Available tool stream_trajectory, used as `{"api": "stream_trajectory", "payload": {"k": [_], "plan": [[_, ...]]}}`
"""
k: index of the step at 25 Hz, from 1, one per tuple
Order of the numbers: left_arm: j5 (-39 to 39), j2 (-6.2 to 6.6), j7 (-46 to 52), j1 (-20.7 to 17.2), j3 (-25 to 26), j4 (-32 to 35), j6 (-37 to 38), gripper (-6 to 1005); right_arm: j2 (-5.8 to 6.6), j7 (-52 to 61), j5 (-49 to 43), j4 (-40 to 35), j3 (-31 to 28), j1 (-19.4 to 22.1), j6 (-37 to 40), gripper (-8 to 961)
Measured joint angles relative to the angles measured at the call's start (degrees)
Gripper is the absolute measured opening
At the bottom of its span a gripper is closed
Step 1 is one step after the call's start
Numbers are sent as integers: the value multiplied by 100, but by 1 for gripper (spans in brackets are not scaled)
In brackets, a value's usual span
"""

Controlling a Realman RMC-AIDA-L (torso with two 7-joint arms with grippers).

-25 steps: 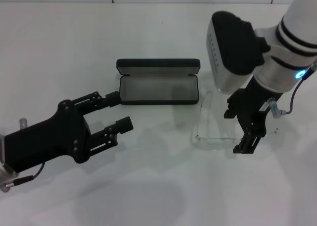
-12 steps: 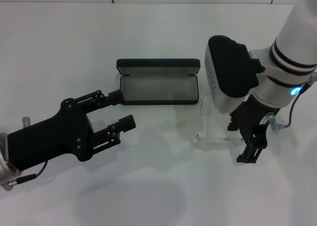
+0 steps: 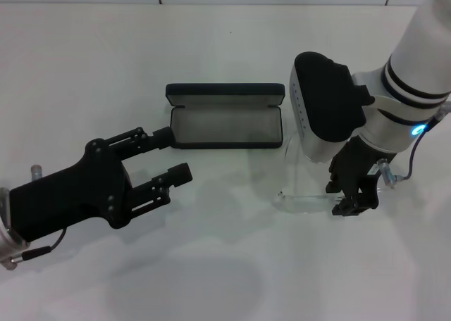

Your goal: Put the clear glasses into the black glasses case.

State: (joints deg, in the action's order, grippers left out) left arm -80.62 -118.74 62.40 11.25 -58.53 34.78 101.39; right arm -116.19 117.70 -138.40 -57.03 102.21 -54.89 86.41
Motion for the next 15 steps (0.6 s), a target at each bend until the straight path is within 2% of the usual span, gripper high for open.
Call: {"api": "stream_trajectory", "payload": {"k": [7, 13, 15], "plan": [[20, 16, 0, 0, 40, 15, 3, 596, 8, -25, 16, -18, -125, -10, 118, 260], [0, -28, 0, 8, 272, 35, 4, 595, 0, 11, 55, -168, -248, 117, 148, 121], [21, -24, 2, 9, 285, 42, 6, 595, 5, 51, 60, -429, -354, 284, 229, 121]]}}
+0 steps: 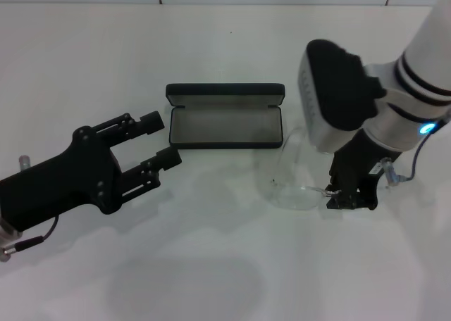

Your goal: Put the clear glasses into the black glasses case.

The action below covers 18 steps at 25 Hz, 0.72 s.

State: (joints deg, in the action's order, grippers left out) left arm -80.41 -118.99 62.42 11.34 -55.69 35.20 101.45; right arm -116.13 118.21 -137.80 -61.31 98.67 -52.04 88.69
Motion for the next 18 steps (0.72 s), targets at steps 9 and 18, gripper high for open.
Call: {"api": "stream_trajectory", "payload": {"k": [9, 18], "plan": [[25, 32, 58, 85, 6, 5, 29, 595, 21, -6, 230, -2015, -1020, 1107, 807, 122], [791, -50, 602, 550, -34, 503, 113, 578, 6, -3314, 3541, -1733, -1727, 2887, -289, 123]]}}
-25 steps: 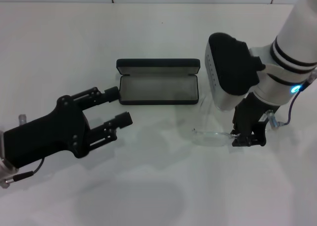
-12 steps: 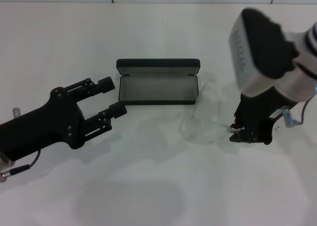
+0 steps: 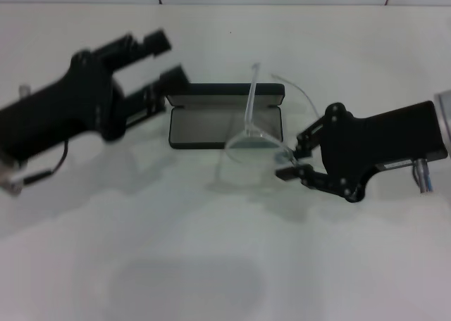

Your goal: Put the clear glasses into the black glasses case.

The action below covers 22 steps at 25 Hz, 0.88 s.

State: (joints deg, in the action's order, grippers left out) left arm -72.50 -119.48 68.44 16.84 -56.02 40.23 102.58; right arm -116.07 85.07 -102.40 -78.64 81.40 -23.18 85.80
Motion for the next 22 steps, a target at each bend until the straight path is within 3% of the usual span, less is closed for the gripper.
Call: {"api": "stream_trajectory", "payload": {"k": [1, 2, 3, 5, 8, 13, 19, 22], "plan": [[80, 0, 195, 110, -4, 57, 4, 575, 5, -508, 407, 234, 1, 110, -53, 123], [121, -1, 343, 195, -6, 78, 5, 572, 31, -1808, 1410, 881, -2, 314, -47, 123], [159, -1, 519, 328, -7, 93, 10, 569, 31, -1808, 1410, 881, -2, 314, -47, 123], [179, -2, 765, 529, -17, 115, 18, 564, 49, -2893, 2157, 1571, -8, 382, 110, 123], [180, -3, 1109, 812, -119, 180, 25, 555, 40, -3764, 2541, 2242, 12, 361, 277, 122], [-7, 8, 1424, 1159, -447, 194, 7, 541, 25, -3886, 2517, 2511, 67, 299, 310, 121], [-105, -7, 1420, 1231, -533, 130, -39, 398, 14, -3892, 2523, 2521, 154, 212, 305, 122], [-130, -7, 1467, 1206, -536, 126, -149, 253, 14, -3893, 2547, 2515, 192, 204, 305, 122]]}}
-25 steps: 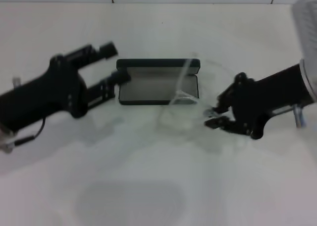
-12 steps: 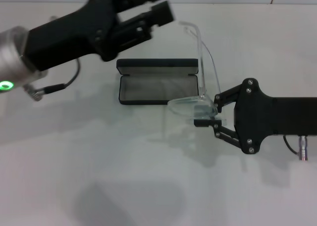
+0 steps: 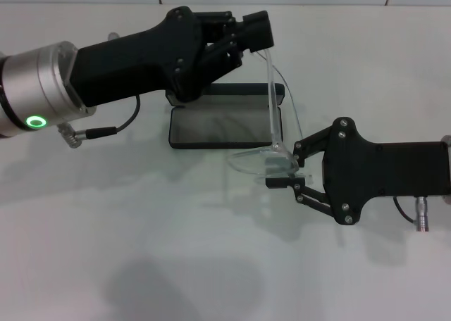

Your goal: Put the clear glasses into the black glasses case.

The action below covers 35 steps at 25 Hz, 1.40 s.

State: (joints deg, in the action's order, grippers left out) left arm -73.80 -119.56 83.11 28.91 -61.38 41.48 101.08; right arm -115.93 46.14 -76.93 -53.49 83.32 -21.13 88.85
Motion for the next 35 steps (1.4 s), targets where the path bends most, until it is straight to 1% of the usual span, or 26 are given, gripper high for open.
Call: {"api": "stream_trajectory", "payload": {"k": [2, 10, 18, 22, 27, 30, 35], "plan": [[-18, -3, 20, -21, -16, -12, -69, 156, -1, -1, 3, -8, 16, -15, 0, 122], [-223, 6, 26, -29, -233, -90, -98, 63, -9, -5, 7, -52, 223, -115, -47, 123], [-343, -6, 241, -10, -314, -236, -95, 63, -26, -113, 140, -61, 260, -198, -53, 124], [-355, -6, 375, -25, -339, -240, -93, 63, -26, -148, 181, -61, 292, -251, -64, 124], [-503, 2, 562, 13, -510, -238, -94, 64, -26, -203, 214, -79, 299, -278, -70, 125], [-659, 7, 686, 37, -522, -210, -93, 64, -26, -207, 214, -115, 305, -290, -70, 125], [-686, 9, 736, 44, -516, -194, -90, 64, -26, -210, 214, -138, 310, -300, -70, 126]]}}
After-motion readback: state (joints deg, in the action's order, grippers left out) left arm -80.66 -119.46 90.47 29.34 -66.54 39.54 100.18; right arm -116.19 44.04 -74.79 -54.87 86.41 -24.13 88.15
